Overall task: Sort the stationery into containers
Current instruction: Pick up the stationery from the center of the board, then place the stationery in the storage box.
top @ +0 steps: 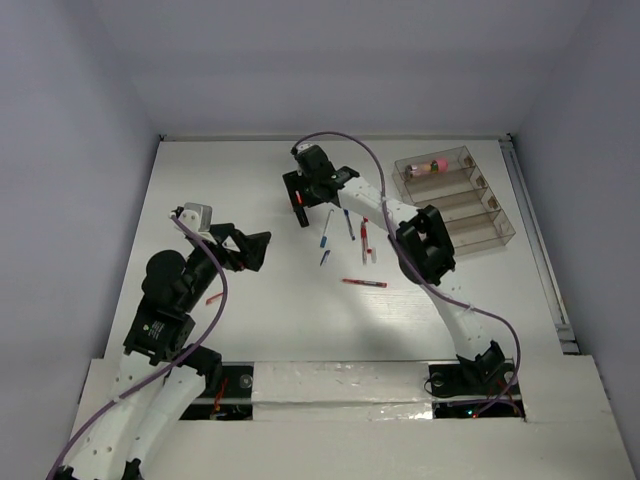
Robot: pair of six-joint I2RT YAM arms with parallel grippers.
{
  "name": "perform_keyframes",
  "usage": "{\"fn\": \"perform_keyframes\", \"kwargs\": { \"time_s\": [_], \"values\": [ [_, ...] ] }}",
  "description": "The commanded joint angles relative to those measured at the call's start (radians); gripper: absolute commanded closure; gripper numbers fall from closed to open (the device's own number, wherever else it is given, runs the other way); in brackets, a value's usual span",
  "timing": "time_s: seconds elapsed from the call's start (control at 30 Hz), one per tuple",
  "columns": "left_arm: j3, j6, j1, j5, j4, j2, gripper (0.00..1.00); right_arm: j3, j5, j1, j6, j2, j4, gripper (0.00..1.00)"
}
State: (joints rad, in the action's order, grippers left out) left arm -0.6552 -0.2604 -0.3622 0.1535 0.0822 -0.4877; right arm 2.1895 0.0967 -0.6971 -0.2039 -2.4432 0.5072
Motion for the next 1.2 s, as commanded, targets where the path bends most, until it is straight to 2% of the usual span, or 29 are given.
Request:
{"fn": "perform_keyframes", "kwargs": {
  "time_s": [0.0, 0.13, 0.23, 0.27, 0.37, 0.43, 0.47, 0.5, 0.57, 0.6, 0.67, 0.7, 0.73, 0.8, 0.97, 1.07, 1.1, 1.17],
  "values": [
    [-0.041, -0.003, 0.008, 0.014, -0.036, 0.001, 0.01, 0.053, 0.028, -0.024, 0.028, -0.003, 0.042, 0.28],
    [-0.040, -0.005, 0.017, 0.018, -0.038, 0.001, 0.01, 0.059, 0.017, -0.035, 0.011, -0.043, 0.034, 0.33],
    [-0.040, -0.005, 0.017, 0.021, -0.039, 0.006, 0.01, 0.069, 0.018, -0.035, -0.011, -0.076, 0.024, 0.41],
    [-0.041, -0.005, 0.017, 0.021, -0.039, 0.009, 0.01, 0.064, 0.020, -0.044, -0.017, -0.080, 0.016, 0.47],
    [-0.040, -0.004, 0.017, 0.023, -0.038, 0.017, 0.01, 0.078, 0.020, -0.044, -0.029, -0.106, -0.004, 0.50],
    [-0.040, -0.003, 0.017, 0.021, -0.038, 0.018, 0.01, 0.113, 0.032, -0.044, -0.032, -0.138, 0.007, 0.56],
    [-0.040, -0.003, 0.017, 0.020, -0.038, 0.020, 0.01, 0.125, 0.038, -0.053, -0.035, -0.148, 0.010, 0.60],
    [-0.040, -0.003, 0.017, 0.020, -0.038, 0.020, 0.01, 0.134, 0.046, -0.053, -0.043, -0.154, 0.007, 0.74],
    [-0.040, -0.005, 0.017, 0.021, -0.038, 0.021, 0.01, 0.113, 0.064, -0.053, -0.060, -0.139, -0.027, 0.81],
    [-0.040, -0.005, 0.017, 0.024, -0.039, 0.021, 0.01, 0.086, 0.070, -0.053, -0.098, -0.122, -0.106, 0.90],
    [-0.038, -0.007, 0.017, 0.023, -0.039, 0.023, 0.01, -0.040, 0.036, -0.053, -0.146, -0.033, -0.217, 0.97],
    [-0.038, -0.007, 0.017, 0.023, -0.039, 0.023, 0.01, -0.081, 0.026, -0.053, -0.199, -0.001, -0.336, 0.98],
    [-0.038, -0.007, 0.017, 0.021, -0.038, 0.023, 0.01, -0.139, 0.011, -0.053, -0.224, 0.051, -0.389, 0.98],
    [-0.038, -0.007, 0.017, 0.020, -0.038, 0.023, 0.01, -0.154, 0.012, -0.053, -0.282, 0.091, -0.479, 0.98],
    [-0.040, -0.007, 0.017, 0.015, -0.033, 0.037, 0.01, -0.223, 0.107, -0.044, -0.344, 0.231, -0.602, 0.98],
    [-0.040, -0.005, 0.017, 0.014, -0.032, 0.047, 0.01, -0.458, 0.162, 0.004, -0.385, 0.404, -0.735, 0.98],
    [-0.040, -0.005, 0.017, 0.012, -0.030, 0.052, 0.01, -0.591, 0.173, 0.019, -0.399, 0.449, -0.765, 0.98],
    [-0.040, -0.005, 0.017, 0.011, -0.029, 0.060, 0.01, -0.725, 0.199, 0.063, -0.452, 0.582, -0.820, 0.99]
  ]
}}
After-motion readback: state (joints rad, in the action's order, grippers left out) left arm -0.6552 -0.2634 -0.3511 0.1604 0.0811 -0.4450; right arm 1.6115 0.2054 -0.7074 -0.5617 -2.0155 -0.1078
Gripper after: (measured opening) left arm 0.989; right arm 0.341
